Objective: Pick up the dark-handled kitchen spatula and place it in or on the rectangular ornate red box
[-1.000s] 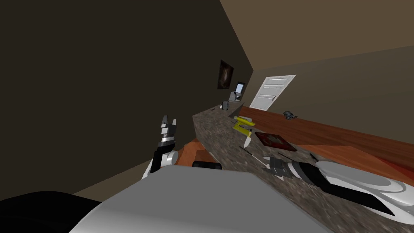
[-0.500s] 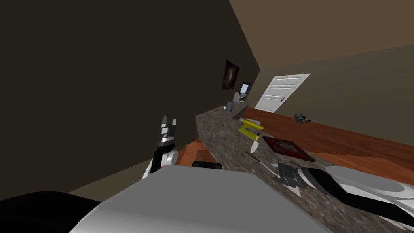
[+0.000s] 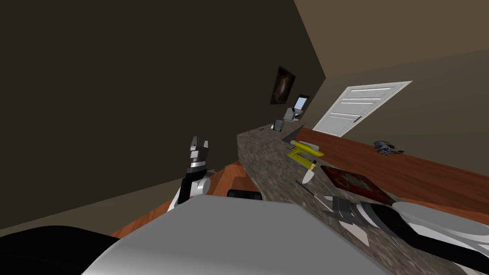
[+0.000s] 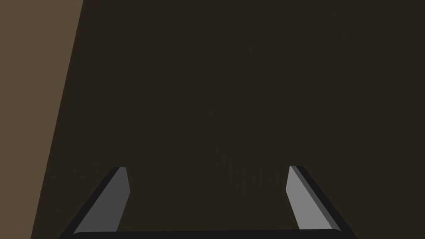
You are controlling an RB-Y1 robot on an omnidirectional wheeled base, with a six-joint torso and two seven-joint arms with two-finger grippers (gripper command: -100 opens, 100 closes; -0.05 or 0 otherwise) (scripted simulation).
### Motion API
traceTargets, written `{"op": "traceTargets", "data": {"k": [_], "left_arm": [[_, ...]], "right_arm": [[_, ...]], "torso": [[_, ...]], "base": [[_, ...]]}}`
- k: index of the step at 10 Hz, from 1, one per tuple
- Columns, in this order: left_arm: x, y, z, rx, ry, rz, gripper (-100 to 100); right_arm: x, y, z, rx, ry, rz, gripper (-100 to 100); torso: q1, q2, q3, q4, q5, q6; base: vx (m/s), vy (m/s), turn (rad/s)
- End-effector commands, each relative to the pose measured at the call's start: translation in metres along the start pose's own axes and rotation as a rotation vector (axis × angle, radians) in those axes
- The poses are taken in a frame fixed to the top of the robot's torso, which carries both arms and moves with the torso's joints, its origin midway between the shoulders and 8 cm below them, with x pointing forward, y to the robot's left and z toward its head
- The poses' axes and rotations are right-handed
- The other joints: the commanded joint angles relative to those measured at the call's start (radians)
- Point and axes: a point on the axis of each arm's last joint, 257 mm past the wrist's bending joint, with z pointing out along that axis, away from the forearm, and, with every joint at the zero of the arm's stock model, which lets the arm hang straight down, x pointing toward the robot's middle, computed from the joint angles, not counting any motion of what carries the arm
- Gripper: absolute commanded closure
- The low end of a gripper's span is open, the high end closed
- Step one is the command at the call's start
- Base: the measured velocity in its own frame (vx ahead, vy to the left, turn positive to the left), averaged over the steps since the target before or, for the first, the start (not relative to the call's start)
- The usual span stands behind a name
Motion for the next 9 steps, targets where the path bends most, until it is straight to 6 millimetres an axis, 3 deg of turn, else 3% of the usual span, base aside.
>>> {"op": "traceTargets", "data": {"k": [1,4,5,6,9], "left_arm": [[0.000,0.000,0.000,0.000,0.000,0.000,0],[0.000,0.000,0.000,0.000,0.000,0.000,0],[0.000,0.000,0.000,0.000,0.000,0.000,0],[0.000,0.000,0.000,0.000,0.000,0.000,0],[0.000,0.000,0.000,0.000,0.000,0.000,0]], "right_arm": [[0.009,-0.003,0.002,0.013,0.000,0.036,-100],[0.025,-0.007,0.004,0.035,0.001,0.100,-100],[0.021,-0.007,0.003,0.031,0.001,0.086,-100],[0.022,-0.008,0.003,0.033,0.001,0.088,100],[0.022,-0.008,0.003,0.034,0.001,0.089,100]], "torso": [[0.000,0.000,0.000,0.000,0.000,0.000],[0.000,-0.002,-0.001,0.000,0.000,0.000],[0.000,-0.002,-0.001,-0.001,-0.001,0.000],[-0.001,-0.005,-0.003,-0.001,-0.002,0.001],[-0.002,-0.008,-0.005,-0.002,-0.002,0.000]], "base": [[-0.101,0.002,0.241],[-0.086,0.011,0.230],[-0.035,0.004,0.040],[-0.007,0.001,-0.009],[0.000,0.000,0.000]]}}
